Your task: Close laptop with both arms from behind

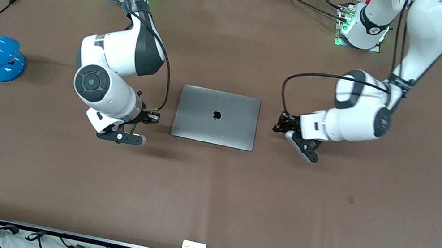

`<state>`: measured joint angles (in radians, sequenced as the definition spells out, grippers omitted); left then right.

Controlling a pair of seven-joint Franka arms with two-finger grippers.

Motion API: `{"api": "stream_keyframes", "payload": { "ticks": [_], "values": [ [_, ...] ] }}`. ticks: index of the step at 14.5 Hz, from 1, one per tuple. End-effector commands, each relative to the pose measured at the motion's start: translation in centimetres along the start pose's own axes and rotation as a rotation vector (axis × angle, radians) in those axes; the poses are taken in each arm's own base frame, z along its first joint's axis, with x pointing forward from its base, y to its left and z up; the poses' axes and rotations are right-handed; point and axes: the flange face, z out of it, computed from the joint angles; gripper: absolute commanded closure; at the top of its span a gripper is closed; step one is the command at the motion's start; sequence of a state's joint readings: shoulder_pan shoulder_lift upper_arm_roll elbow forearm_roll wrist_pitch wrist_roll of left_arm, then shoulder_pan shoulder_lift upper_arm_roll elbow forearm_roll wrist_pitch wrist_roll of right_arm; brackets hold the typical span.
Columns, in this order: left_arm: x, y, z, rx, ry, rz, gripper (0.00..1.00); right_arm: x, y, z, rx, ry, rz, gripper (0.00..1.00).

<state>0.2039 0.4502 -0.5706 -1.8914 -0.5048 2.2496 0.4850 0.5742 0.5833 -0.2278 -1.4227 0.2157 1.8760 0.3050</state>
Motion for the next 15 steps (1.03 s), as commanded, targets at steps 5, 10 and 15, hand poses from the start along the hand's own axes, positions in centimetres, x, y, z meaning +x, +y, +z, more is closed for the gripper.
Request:
{"api": "stream_keyframes", "payload": {
  "ticks": [5,10,15],
  "values": [
    [2.2,-2.2,-12.5,0.174,-0.203,0.192,0.39,-0.6,5.1,-6.5,-0.013,0.032,0.054,0.00],
    [0.5,-3.8,-16.6,0.304,-0.360,0.132,0.00,-0.5,11.5,-12.7,0.006,0.115,0.102,0.00],
    [0.0,-1.2,-23.2,0.447,-0.430,-0.146,0.00,-0.4,19.3,-18.4,0.048,0.202,0.171,0.00]
  ]
}}
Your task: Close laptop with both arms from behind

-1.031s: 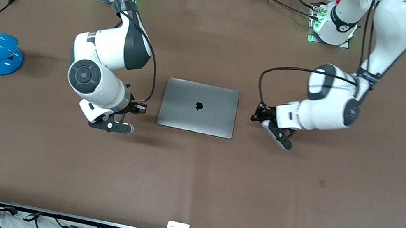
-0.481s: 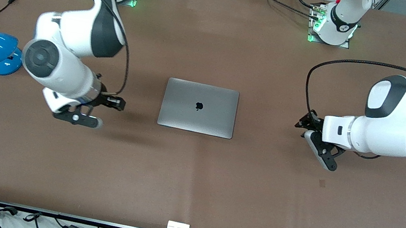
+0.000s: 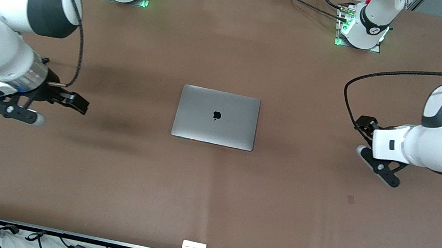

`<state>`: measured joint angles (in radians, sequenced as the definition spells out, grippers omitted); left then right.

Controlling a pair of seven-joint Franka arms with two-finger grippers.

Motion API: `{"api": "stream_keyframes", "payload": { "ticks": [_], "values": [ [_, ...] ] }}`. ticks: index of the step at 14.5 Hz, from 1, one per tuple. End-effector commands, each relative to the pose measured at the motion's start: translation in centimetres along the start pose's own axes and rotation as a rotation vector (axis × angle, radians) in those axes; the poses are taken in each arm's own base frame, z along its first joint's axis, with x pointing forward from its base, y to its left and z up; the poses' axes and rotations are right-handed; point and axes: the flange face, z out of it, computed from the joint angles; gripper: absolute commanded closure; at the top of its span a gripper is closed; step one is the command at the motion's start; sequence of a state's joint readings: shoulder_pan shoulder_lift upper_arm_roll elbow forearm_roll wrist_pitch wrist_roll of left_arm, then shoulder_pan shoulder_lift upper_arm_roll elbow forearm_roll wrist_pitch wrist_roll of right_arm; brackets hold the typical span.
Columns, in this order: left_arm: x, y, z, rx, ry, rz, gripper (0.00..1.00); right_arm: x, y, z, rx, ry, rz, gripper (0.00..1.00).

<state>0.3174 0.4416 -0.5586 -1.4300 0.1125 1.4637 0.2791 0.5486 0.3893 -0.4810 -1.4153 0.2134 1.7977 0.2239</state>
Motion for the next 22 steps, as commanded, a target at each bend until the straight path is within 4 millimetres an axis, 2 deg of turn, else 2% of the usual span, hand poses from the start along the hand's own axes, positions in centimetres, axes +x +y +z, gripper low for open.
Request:
{"api": "stream_keyframes", "payload": {
  "ticks": [1,3,5,6,8,9,11,13,15,17,18,22],
  "values": [
    [-2.7,-0.1,-5.3,0.018,-0.033,-0.143,0.00,0.6,4.5,-4.4,0.055,0.049,0.003,0.00],
    [-4.5,-0.2,-8.5,0.012,-0.013,-0.194,0.00,1.0,8.6,-6.2,0.061,0.072,-0.034,0.00],
    [-6.8,0.1,-11.0,0.079,0.018,-0.272,0.00,1.3,11.8,-7.1,0.061,0.088,-0.079,0.00],
    [-6.7,1.0,-11.0,0.116,0.021,-0.319,0.00,1.2,12.7,-7.8,0.066,0.098,-0.092,0.00],
    [-7.7,0.4,-12.6,0.135,0.160,-0.397,0.00,1.1,14.4,-8.4,0.062,0.106,-0.103,0.00],
    [-8.4,0.7,-12.4,0.143,0.190,-0.414,0.00,1.0,14.6,-8.5,0.051,0.105,-0.123,0.00],
    [-11.1,1.1,-11.6,0.164,0.246,-0.463,0.00,0.4,14.6,-8.5,0.047,0.067,-0.122,0.00],
    [-13.5,0.7,-11.3,0.153,0.352,-0.503,0.00,-1.0,14.7,-9.1,-0.020,0.036,-0.143,0.00],
    [-14.6,1.2,-11.4,0.162,0.411,-0.481,0.00,-2.9,13.2,-9.7,-0.069,0.040,-0.175,0.00],
    [-14.7,1.6,-11.2,0.178,0.399,-0.404,0.00,-4.4,13.6,-9.2,-0.060,0.030,-0.166,0.00],
    [-14.8,1.3,-11.2,0.181,0.394,-0.393,0.00,-5.2,13.9,-9.1,-0.057,0.033,-0.165,0.00],
    [-14.3,2.4,-11.4,0.175,0.367,-0.385,0.00,-8.0,14.8,-8.3,-0.060,0.025,-0.165,0.00]
  ]
}}
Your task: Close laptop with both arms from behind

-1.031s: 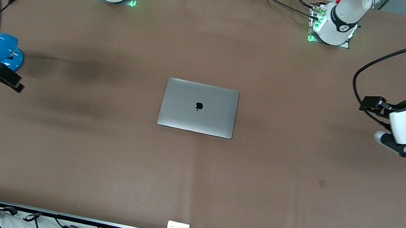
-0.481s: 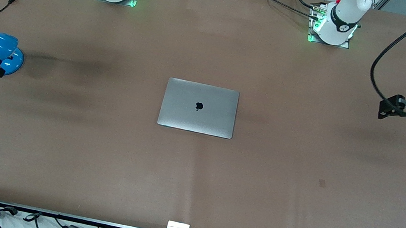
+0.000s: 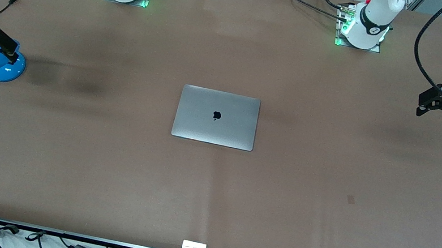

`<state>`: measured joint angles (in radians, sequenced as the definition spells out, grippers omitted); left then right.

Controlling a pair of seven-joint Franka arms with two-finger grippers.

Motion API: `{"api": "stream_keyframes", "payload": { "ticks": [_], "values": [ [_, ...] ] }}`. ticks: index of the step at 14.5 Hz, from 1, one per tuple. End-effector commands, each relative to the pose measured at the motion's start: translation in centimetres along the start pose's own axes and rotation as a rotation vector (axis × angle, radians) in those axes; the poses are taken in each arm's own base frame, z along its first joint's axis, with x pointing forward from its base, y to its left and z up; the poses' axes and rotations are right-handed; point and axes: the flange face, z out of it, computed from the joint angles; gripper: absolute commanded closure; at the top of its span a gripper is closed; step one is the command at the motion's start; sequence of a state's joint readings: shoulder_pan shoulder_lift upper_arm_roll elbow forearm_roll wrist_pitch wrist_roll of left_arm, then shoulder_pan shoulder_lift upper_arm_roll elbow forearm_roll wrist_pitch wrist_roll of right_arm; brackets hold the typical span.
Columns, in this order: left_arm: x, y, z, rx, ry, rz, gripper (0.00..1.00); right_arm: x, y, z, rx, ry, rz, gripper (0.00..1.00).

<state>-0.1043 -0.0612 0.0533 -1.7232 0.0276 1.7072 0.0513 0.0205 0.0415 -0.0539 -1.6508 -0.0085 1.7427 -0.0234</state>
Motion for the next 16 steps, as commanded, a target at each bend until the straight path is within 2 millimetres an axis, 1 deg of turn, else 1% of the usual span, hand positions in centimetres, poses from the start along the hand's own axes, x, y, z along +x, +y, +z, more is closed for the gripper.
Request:
{"api": "stream_keyframes", "payload": {
  "ticks": [1,2,5,7,10,11,12,16],
  "values": [
    [-0.3,1.2,-0.4,-0.010,-0.004,0.039,0.00,-2.7,0.2,0.3,-0.014,0.000,-0.009,0.00],
    [-0.3,1.9,-0.5,-0.010,-0.004,0.049,0.00,-3.3,0.2,0.3,-0.013,-0.005,-0.014,0.00],
    [-0.3,1.9,-0.4,-0.008,-0.006,0.050,0.00,-4.6,0.1,-0.2,-0.008,-0.002,-0.015,0.00],
    [-0.4,2.0,-0.5,-0.008,-0.009,0.050,0.00,-4.8,0.0,-0.8,-0.008,-0.008,-0.017,0.00],
    [-0.2,2.4,-0.7,-0.008,-0.006,0.027,0.00,-4.9,0.0,-0.8,0.000,-0.017,-0.001,0.00],
    [-0.2,3.1,-0.7,-0.008,-0.005,0.034,0.00,-5.0,-0.1,-0.8,-0.001,-0.023,-0.004,0.00],
    [-0.2,3.2,-0.7,-0.008,-0.005,0.037,0.00,-5.2,-0.2,-0.7,0.000,-0.038,-0.004,0.00],
    [-0.2,3.3,-0.8,-0.007,-0.004,0.039,0.00,-5.1,-0.2,-0.6,0.000,-0.037,-0.004,0.00]
  ]
}}
